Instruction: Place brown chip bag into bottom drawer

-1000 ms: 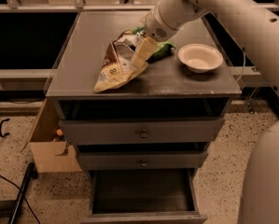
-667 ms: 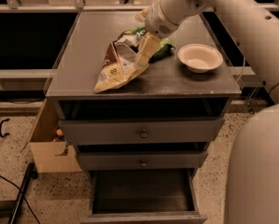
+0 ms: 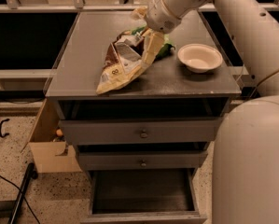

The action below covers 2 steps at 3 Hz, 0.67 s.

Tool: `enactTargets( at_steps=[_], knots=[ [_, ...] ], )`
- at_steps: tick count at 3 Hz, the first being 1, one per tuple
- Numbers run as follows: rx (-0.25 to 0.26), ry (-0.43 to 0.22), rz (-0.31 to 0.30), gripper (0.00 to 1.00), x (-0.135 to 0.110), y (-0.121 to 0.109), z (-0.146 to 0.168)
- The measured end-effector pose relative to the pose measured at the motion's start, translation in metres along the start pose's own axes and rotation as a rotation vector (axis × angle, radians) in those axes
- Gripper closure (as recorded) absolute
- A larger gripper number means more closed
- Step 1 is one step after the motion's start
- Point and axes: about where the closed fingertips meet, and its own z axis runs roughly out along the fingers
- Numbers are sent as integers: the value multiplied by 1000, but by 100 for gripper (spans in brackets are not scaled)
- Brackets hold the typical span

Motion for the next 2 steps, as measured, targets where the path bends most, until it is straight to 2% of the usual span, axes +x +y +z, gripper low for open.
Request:
enactTargets(
  at_steps=[1, 2],
  knots=[
    [-16, 15, -43, 0, 1, 1, 4],
    [-48, 35, -161, 0, 0, 5, 6]
  ],
)
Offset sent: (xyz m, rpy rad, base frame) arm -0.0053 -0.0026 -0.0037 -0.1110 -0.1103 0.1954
